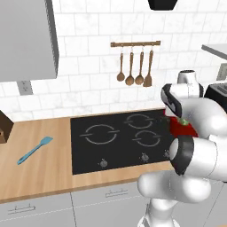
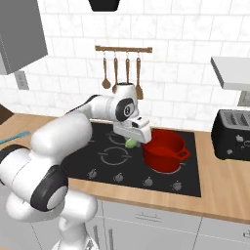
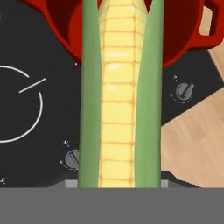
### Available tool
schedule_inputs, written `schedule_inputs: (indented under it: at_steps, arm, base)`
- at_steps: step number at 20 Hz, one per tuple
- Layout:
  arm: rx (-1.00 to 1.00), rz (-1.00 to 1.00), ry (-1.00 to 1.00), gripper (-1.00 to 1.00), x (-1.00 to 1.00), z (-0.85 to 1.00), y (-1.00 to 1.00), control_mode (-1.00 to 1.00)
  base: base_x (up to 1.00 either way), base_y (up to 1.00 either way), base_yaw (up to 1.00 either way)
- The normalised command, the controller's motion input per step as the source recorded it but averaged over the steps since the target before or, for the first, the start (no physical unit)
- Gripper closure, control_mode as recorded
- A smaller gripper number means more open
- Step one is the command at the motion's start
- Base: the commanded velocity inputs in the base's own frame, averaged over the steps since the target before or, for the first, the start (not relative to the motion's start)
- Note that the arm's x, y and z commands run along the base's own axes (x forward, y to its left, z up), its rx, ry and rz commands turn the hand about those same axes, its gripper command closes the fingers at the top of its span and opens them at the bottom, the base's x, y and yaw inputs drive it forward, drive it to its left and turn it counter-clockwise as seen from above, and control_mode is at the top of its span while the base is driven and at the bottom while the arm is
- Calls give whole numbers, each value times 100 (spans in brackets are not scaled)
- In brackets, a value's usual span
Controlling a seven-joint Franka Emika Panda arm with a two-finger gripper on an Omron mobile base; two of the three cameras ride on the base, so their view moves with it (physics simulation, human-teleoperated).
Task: Put the avocado and corn in the pot. Retrieve the spatula and lightly stir the vegetables in the pot.
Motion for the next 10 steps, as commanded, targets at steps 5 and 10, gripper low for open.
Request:
schedule_inputs:
  at_steps: [5,10]
  arm:
    - [8,31,-2,100,54,-6,-92,-100]
    - [6,8,-1,100,54,-21,-26,-100]
  base:
    - [0,0,0]
    - [0,0,0]
